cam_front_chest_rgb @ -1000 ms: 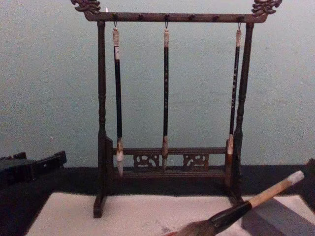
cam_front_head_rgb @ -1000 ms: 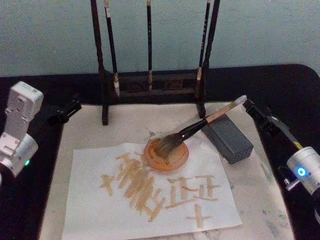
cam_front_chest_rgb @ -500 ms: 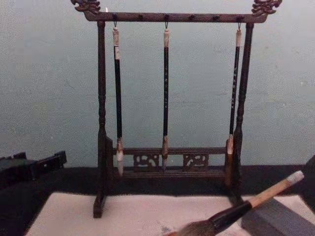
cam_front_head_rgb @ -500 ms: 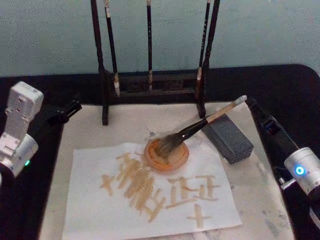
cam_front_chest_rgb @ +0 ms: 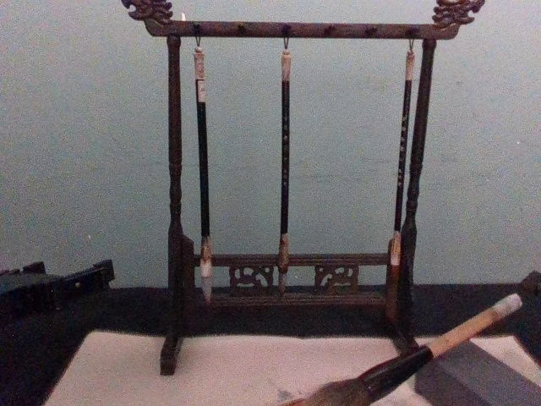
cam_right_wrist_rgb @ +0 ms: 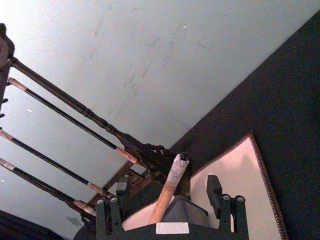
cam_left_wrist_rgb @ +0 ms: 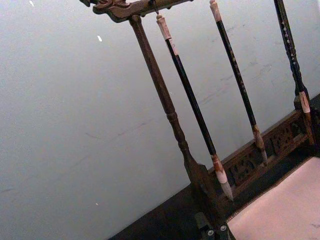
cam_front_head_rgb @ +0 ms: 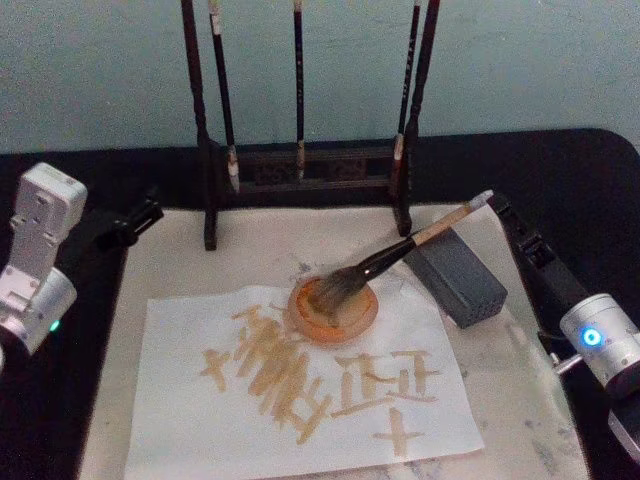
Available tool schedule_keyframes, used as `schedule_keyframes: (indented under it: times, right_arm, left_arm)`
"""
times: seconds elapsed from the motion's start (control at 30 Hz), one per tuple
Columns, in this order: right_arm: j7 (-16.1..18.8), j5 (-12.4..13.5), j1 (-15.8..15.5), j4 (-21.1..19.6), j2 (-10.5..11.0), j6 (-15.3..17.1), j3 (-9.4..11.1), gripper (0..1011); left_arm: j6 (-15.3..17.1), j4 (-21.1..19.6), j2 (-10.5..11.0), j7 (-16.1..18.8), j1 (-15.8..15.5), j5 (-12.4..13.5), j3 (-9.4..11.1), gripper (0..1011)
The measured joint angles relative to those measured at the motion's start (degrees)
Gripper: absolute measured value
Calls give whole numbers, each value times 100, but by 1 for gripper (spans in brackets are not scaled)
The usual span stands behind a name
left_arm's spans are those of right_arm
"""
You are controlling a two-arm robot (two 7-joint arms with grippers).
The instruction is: Pick up the brush from the inkstone, write on the paper, then place the brush back to its original position.
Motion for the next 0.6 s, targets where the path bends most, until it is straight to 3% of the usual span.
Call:
schedule_keyframes:
  times: [0.6]
  right_arm:
    - [-77,257,351,394,65,-14,-249,1001]
  left_arm:
    - [0,0,0,0,0,0,0,1002]
